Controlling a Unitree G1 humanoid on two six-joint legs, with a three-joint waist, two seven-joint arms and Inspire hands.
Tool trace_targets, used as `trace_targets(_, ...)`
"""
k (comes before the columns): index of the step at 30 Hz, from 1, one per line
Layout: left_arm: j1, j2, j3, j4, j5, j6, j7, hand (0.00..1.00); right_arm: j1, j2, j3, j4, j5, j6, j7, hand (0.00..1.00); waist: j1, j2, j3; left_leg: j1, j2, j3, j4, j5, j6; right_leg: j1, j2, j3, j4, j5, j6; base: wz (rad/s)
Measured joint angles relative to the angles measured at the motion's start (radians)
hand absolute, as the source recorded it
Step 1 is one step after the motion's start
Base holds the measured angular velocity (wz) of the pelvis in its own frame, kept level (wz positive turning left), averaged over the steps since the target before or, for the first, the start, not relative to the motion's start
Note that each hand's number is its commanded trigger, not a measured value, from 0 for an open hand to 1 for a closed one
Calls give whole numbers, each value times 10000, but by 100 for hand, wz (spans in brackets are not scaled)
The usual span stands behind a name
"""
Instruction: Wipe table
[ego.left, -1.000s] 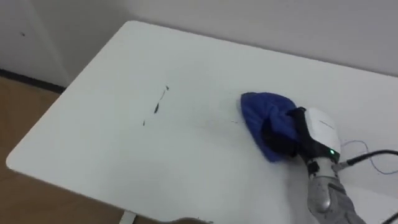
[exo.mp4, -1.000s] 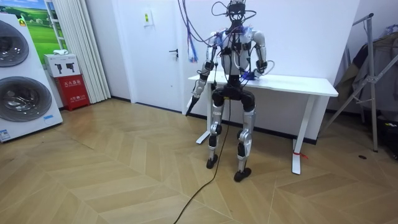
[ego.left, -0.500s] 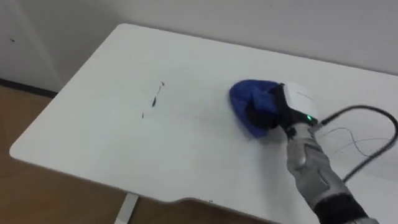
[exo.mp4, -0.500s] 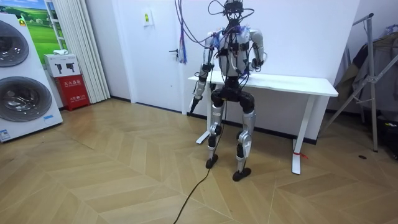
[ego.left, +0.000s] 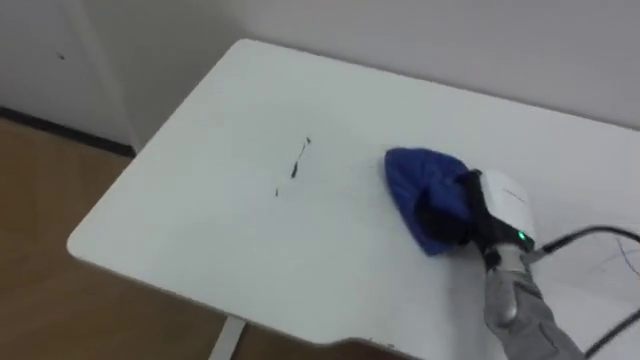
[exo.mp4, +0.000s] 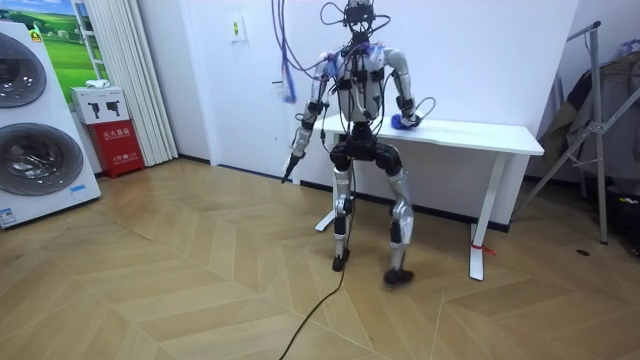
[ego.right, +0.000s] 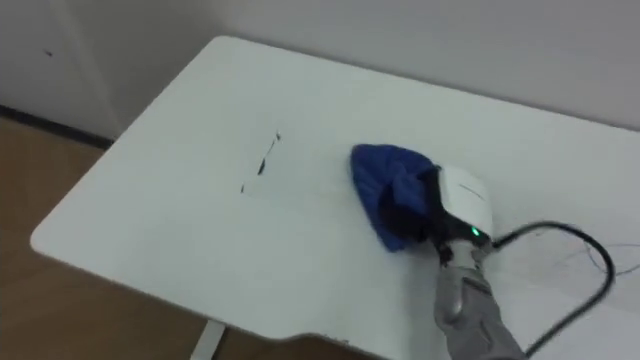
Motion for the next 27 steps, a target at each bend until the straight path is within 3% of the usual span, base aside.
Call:
trace_targets(1, -118, 151, -12, -26, 42, -133, 5, 0, 301, -137, -147, 68, 342, -31, -132, 100, -171, -70, -14, 4, 44, -227, 118, -67, -60, 205, -91, 381, -452, 16, 28, 48)
trace_targets(2, -163, 189, -36, -113, 36, -153, 7, 0, 392, -188, -224, 34, 478, -31, -167, 100, -254, -98, -27, -32, 88, -377, 207, -104, -98, 359, -101, 424, -777, 42, 68, 60)
trace_targets(3, -307, 175, -74, -395, 37, -154, 9, 0, 623, -240, -317, -5, 665, -35, -236, 100, -479, -133, -29, -161, 212, -690, 400, -184, -210, 655, -73, 303, -1466, 89, 109, 49)
trace_targets(4, -323, 155, -109, -558, 39, -155, 16, 0, 687, -239, -318, -40, 744, -43, -259, 100, -521, -202, -36, -190, 261, -726, 430, -194, -262, 776, -71, 264, -1784, 119, 149, 36)
trace_targets(6, -429, 4, -334, -800, 26, -151, 30, 0, 529, -172, -166, -69, 823, -69, 8, 100, -354, -418, -50, -98, 490, -671, 452, -225, -583, 1014, 70, 114, -3083, 391, 313, -13)
trace_targets(8, -573, -185, -557, -807, -44, -147, 57, 0, 3, -117, 327, -177, 760, 181, 329, 100, -58, -539, -32, -36, 804, -421, 486, -261, -962, 896, 342, 85, -3541, 563, 284, -51)
trace_targets(9, -714, -352, -558, -719, -55, -151, 135, 0, -538, -53, 745, -205, 473, 464, 605, 100, 270, -569, -8, 30, 1138, -211, 489, -279, -1304, 768, 683, 84, -3551, 584, 252, -71)
trace_targets(10, -810, -456, -566, -648, -99, -153, 188, 0, -1171, 139, 1078, -206, -65, 706, 928, 100, 562, -577, -1, 23, 1593, -15, 557, -302, -1727, 598, 1213, 42, -3245, 579, 224, -75)
trace_targets(11, -855, -525, -572, -586, -109, -159, 193, 0, -1481, 229, 1232, -200, -415, 779, 1051, 100, 722, -555, 8, 24, 1843, 72, 585, -301, -1959, 521, 1398, -252, -3101, 189, 484, -57)
trace_targets(12, -999, -729, -680, -392, -125, -128, 212, 0, -1992, 333, 1521, -198, -911, 873, 1230, 100, 906, -232, 34, -3, 2445, 6, 616, -175, -2405, 313, 1917, -666, -2516, -218, 235, -7)
trace_targets(13, -996, -809, -919, -408, -142, -122, 205, 0, -2274, 425, 1737, -296, -1165, 930, 1373, 100, 875, -207, 46, -279, 2850, -44, 824, 136, -2495, 29, 2229, -792, -2006, -849, -7, 22)
trace_targets(14, -988, -848, -1011, -434, -139, -104, 204, 0, -2286, 445, 1738, -395, -1250, 934, 1409, 100, 852, -220, 55, -463, 2977, -45, 998, 347, -2421, -107, 2325, -759, -1817, -1083, -137, 52)
trace_targets(15, -904, -921, -1169, -481, -137, -80, 204, 0, -2268, 491, 1791, -432, -1289, 907, 1431, 100, 881, -267, 82, -783, 3092, -55, 1411, 873, -2017, -136, 2594, -470, -1666, -1411, -361, 48)
trace_targets(16, -607, -1017, -1215, -476, -113, -19, 204, 0, -2242, 525, 1792, -427, -1313, 897, 1449, 100, 854, -171, 128, -1067, 3010, -75, 1958, 1215, -1769, 11, 2802, -68, -1679, -1613, -543, 46)
trace_targets(17, -469, -1064, -1213, -472, -73, 49, 199, 0, -2181, 485, 1764, -422, -1311, 883, 1435, 100, 823, -108, 174, -1195, 2796, -84, 2205, 1200, -1719, 142, 2862, 147, -1717, -1679, -613, 67)
trace_targets(18, -202, -1072, -1198, -492, 28, 164, 179, 0, -1905, 352, 1672, -442, -1116, 768, 1286, 100, 705, -107, 233, -1452, 2048, -149, 2536, 880, -1465, 314, 2872, 533, -1834, -1816, -719, 68)
trace_targets(19, -120, -1068, -1189, -492, 48, 194, 178, 0, -1757, 242, 1592, -477, -967, 647, 1215, 100, 673, -54, 243, -1520, 1592, -171, 2585, 667, -1352, 383, 2878, 672, -1896, -1865, -755, 81)
trace_targets(20, 53, -1061, -1159, -493, 107, 227, 176, 0, -1480, 106, 1332, -482, -799, 367, 1058, 100, 673, 36, 235, -1506, 705, -149, 2330, 387, -1178, 480, 2899, 900, -2039, -1906, -798, 58)
trace_targets(21, 226, -1068, -914, -495, 214, 283, 153, 0, -1097, 45, 1067, -490, -752, -29, 760, 100, 646, 25, 185, -1248, -69, -92, 1506, 426, -1080, 506, 2910, 1128, -2271, -1901, -776, 43)
trace_targets(23, 438, -1064, -243, -498, 223, 328, 137, 0, -664, 34, 603, -464, -734, -706, 352, 100, 622, 93, 153, -533, -311, 32, 89, 577, -764, 633, 3028, 1230, -2708, -1782, -781, 3)
trace_targets(25, 763, -1055, 407, -505, 262, 338, 137, 0, -192, 26, 189, -436, -828, -1178, -76, 100, 425, 115, 136, 9, -354, 160, -704, 813, -671, 969, 3100, 1360, -3233, -1557, -782, -23)
trace_targets(27, 1011, -1079, 1058, -522, 272, 332, 152, 0, 467, -36, -753, -439, -838, -1469, -587, 100, -174, 26, 72, 445, -436, 205, -1244, 905, -644, 1323, 3116, 1354, -3653, -1437, -728, -14)
